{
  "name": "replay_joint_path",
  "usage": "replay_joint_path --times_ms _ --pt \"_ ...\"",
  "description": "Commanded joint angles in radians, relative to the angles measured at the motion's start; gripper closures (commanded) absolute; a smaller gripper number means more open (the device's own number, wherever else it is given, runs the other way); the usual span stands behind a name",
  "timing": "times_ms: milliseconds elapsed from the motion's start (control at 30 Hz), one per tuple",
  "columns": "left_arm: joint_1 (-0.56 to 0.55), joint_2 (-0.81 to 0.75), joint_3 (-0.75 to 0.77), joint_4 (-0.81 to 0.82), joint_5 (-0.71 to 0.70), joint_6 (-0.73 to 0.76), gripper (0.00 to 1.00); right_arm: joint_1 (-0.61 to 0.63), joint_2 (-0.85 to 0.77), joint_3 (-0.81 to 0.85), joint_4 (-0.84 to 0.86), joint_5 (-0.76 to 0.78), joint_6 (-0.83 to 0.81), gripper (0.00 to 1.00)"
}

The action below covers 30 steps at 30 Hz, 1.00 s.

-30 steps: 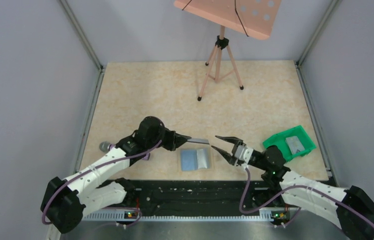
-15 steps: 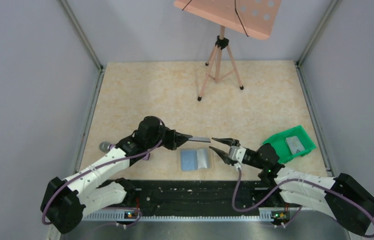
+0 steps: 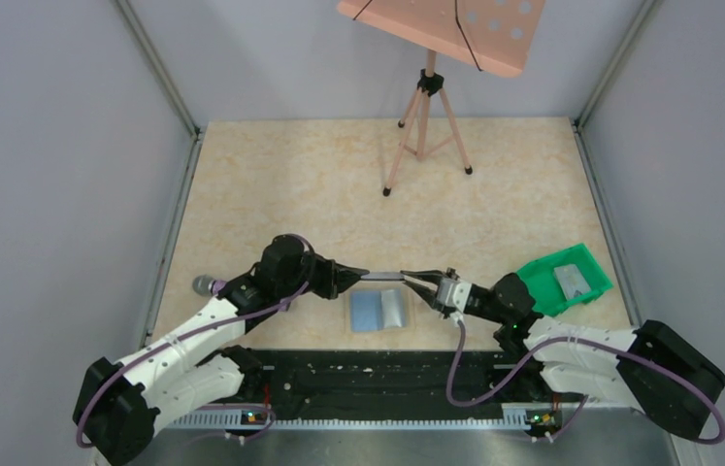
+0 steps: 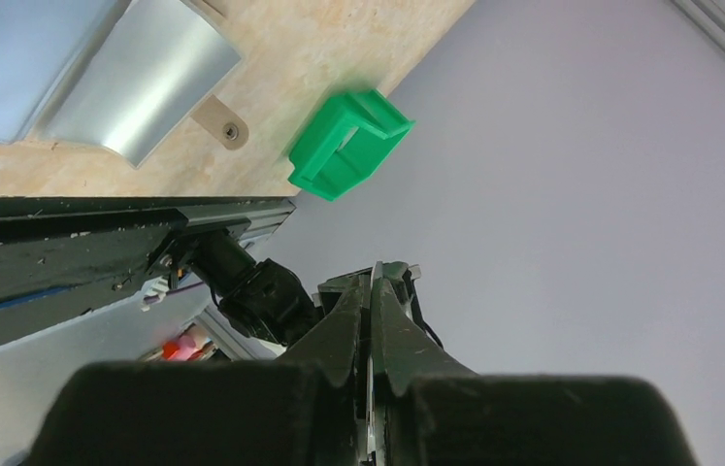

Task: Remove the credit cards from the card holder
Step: Place the credit card in the storage box.

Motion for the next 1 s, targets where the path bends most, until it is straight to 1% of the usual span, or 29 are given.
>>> replay_joint_path --times_ms 0,33,67,100,200,233,300,333,367,400,433,500,567,600,633,667,800,867,967 --pt "-0.001 -0.018 -0.013 0.059 0.009 -0.016 1.0 0.022 0.026 0.048 0.067 -0.02 0.019 0.85" --pt "-0.002 -0.02 -0.016 0.061 0.01 -0.015 1.0 0.024 0.026 0.048 0.071 -0.017 0.02 0.87" --pt "-0.002 -0.02 -0.018 0.062 0.01 -0.016 1.0 0.025 0.027 0.048 0.072 -0.017 0.02 0.92" --pt "-0.001 -0.023 -0.021 0.064 0.011 -0.017 1.0 0.027 0.027 0.048 0.07 -0.019 0.02 1.0" --pt "-0.002 -0.031 -0.029 0.069 0.001 -0.013 0.99 0.028 0.022 0.034 0.079 -0.002 0.054 1.0" --pt "-0.001 -0.034 -0.031 0.068 -0.014 0.003 0.92 0.027 0.017 0.029 0.094 0.028 0.087 1.0" --pt "0.0 -0.036 -0.034 0.064 -0.047 0.043 0.74 0.028 0.011 0.029 0.116 0.084 0.182 1.0" --pt "0.0 -0.036 -0.035 0.065 -0.057 0.062 0.62 0.029 0.002 0.033 0.113 0.118 0.235 1.0" --pt "0.0 -0.034 -0.034 0.07 -0.065 0.085 0.47 0.028 -0.011 0.044 0.094 0.163 0.317 1.0" --pt "0.0 -0.032 -0.029 0.073 -0.075 0.119 0.38 0.026 -0.032 0.062 0.03 0.224 0.379 1.0" --pt "0.0 -0.032 -0.022 0.072 -0.085 0.161 0.31 0.026 -0.056 0.088 -0.053 0.284 0.443 1.0" --pt "-0.001 -0.032 -0.002 0.052 -0.109 0.26 0.21 0.026 -0.098 0.176 -0.293 0.375 0.544 1.0" --pt "0.0 -0.031 0.027 0.011 -0.144 0.383 0.17 0.022 -0.119 0.28 -0.561 0.463 0.631 1.0" --pt "0.0 -0.031 0.041 -0.019 -0.17 0.437 0.16 0.012 -0.122 0.33 -0.669 0.504 0.677 1.0" --pt "0.001 -0.033 0.053 -0.043 -0.194 0.485 0.15 -0.002 -0.126 0.368 -0.756 0.506 0.711 1.0" --pt "0.001 -0.035 0.062 -0.065 -0.22 0.532 0.14 -0.015 -0.136 0.384 -0.802 0.501 0.747 1.0" --pt "0.002 -0.06 0.088 -0.121 -0.332 0.697 0.12 -0.09 -0.208 0.349 -0.859 0.548 0.94 1.0" --pt "0.002 -0.073 0.106 -0.147 -0.379 0.802 0.11 -0.142 -0.255 0.34 -0.925 0.557 1.023 1.0" --pt "0.002 -0.076 0.165 -0.198 -0.428 0.982 0.11 -0.192 -0.311 0.366 -1.056 0.601 1.097 1.0"
